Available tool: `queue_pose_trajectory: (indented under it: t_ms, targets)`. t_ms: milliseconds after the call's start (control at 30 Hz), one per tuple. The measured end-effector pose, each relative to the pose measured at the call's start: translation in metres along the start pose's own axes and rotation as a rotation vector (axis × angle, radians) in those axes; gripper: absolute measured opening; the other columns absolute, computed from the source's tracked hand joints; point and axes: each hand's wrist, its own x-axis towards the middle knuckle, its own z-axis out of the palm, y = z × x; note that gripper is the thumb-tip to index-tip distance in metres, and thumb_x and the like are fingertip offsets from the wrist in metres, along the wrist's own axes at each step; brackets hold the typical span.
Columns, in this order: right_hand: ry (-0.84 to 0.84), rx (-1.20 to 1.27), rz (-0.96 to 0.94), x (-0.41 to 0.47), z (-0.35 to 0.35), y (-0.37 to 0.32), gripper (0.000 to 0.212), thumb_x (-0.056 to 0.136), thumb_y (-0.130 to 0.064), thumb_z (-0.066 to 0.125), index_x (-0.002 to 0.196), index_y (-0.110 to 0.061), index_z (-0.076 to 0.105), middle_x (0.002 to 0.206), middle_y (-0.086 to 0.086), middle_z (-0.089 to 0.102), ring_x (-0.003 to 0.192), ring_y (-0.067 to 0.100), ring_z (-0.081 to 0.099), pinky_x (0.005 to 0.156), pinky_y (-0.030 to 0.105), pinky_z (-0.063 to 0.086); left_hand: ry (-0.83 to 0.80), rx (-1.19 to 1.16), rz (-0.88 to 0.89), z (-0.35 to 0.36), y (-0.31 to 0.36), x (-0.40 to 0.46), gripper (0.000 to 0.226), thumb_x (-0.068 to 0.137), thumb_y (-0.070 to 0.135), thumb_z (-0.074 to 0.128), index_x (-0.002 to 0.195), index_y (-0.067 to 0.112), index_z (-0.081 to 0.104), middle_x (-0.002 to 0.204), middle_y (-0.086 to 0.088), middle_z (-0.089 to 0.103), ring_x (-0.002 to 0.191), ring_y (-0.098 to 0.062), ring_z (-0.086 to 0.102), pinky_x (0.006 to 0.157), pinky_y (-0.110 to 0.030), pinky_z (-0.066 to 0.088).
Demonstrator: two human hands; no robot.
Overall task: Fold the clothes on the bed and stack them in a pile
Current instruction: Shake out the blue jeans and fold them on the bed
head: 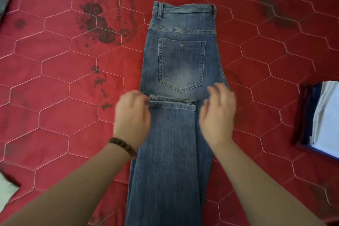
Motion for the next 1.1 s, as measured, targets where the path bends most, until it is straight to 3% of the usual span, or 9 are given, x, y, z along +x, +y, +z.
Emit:
queue_pose_trajectory:
  t_ms: [67, 200, 400, 567, 700, 833, 933, 1033, 1100]
  targets:
    - [-0.121, 0.014, -0.262, -0.023, 0.015, -0.023, 0.046, 0.088, -0.007, 0.046, 0.133, 0.0, 0.052, 0.143, 0.016, 0.047, 0.138, 0.031, 0.036, 0.118, 0.053, 0.021, -0.173, 0.013, 0.231, 0.016, 0.014, -0.017, 0.035, 0.083, -0.002, 0.055, 0.117, -0.006, 0.062, 0.127, -0.026, 0.057, 0.12, -0.042, 0.053, 0.101, -0.051, 0.043]
    - [-0.346, -0.086, -0.393, -0.054, 0.039, -0.025, 0.056, 0.098, -0.019, 0.046, 0.151, -0.009, 0.03, 0.159, 0.005, 0.023, 0.148, 0.018, 0.017, 0.12, 0.051, 0.017, -0.495, 0.299, 0.279, 0.041, 0.01, -0.039, 0.058, 0.102, 0.034, 0.015, 0.153, 0.009, 0.005, 0.162, -0.006, 0.004, 0.148, -0.021, -0.009, 0.121, -0.042, -0.004]
    - [-0.378, -0.201, -0.27, -0.059, 0.035, 0.011, 0.055, 0.103, -0.042, 0.029, 0.153, -0.021, 0.023, 0.161, -0.006, 0.018, 0.15, 0.016, 0.009, 0.118, 0.058, 0.006, -0.449, 0.311, 0.185, 0.038, -0.019, -0.044, 0.063, 0.099, 0.05, 0.02, 0.155, 0.023, 0.012, 0.162, 0.0, 0.004, 0.15, -0.022, 0.002, 0.12, -0.049, 0.008]
    - [-0.446, -0.248, -0.332, -0.079, 0.006, 0.067, 0.053, 0.103, -0.038, 0.023, 0.153, -0.022, 0.018, 0.161, -0.001, 0.019, 0.15, 0.019, 0.011, 0.118, 0.059, 0.013, -0.467, 0.316, 0.365, 0.008, -0.063, -0.048, 0.055, 0.1, 0.032, 0.023, 0.153, 0.022, 0.015, 0.159, -0.004, 0.017, 0.148, -0.027, 0.013, 0.117, -0.053, 0.019]
    - [-0.409, -0.272, -0.332, -0.092, -0.022, 0.106, 0.06, 0.1, -0.025, 0.035, 0.154, -0.025, 0.008, 0.162, 0.001, 0.011, 0.149, 0.021, 0.013, 0.119, 0.055, 0.009, -0.368, 0.425, 0.458, -0.01, -0.078, -0.049, 0.069, 0.087, 0.009, 0.031, 0.154, 0.019, 0.013, 0.159, -0.006, 0.02, 0.148, -0.025, 0.009, 0.119, -0.053, 0.003]
    - [-0.457, -0.249, -0.563, -0.088, -0.024, 0.084, 0.095, 0.079, 0.0, 0.068, 0.154, -0.025, 0.015, 0.162, 0.003, 0.013, 0.149, 0.022, 0.012, 0.118, 0.057, 0.011, -0.46, 0.419, 0.768, -0.004, -0.055, -0.039, 0.078, 0.078, -0.004, 0.043, 0.151, 0.019, 0.027, 0.158, -0.005, 0.024, 0.147, -0.028, 0.015, 0.12, -0.053, 0.006]
    - [-0.586, -0.266, -0.805, -0.074, -0.022, 0.058, 0.097, 0.07, 0.008, 0.061, 0.153, -0.025, 0.025, 0.16, 0.005, 0.019, 0.149, 0.024, 0.014, 0.119, 0.055, 0.012, -0.626, 0.409, 0.879, -0.005, -0.048, -0.022, 0.079, 0.079, 0.0, 0.054, 0.151, 0.021, 0.031, 0.158, -0.005, 0.025, 0.148, -0.026, 0.012, 0.119, -0.048, 0.003]
    - [-0.785, -0.083, -0.776, -0.061, -0.028, 0.048, 0.069, 0.087, -0.004, 0.06, 0.148, -0.027, 0.037, 0.158, -0.001, 0.025, 0.148, 0.014, 0.013, 0.122, 0.04, 0.0, -0.811, 0.183, 0.736, -0.011, -0.043, -0.013, 0.06, 0.092, 0.018, 0.059, 0.148, 0.024, 0.038, 0.157, -0.001, 0.028, 0.148, -0.017, 0.013, 0.122, -0.036, 0.002]
    - [-0.921, 0.228, -0.524, -0.051, -0.04, 0.042, 0.048, 0.094, -0.013, 0.06, 0.138, -0.031, 0.052, 0.148, -0.008, 0.045, 0.142, 0.007, 0.031, 0.122, 0.03, 0.011, -0.854, -0.162, 0.444, -0.024, -0.031, -0.008, 0.037, 0.095, 0.027, 0.059, 0.131, 0.033, 0.058, 0.141, 0.008, 0.052, 0.138, -0.01, 0.038, 0.118, -0.032, 0.026]
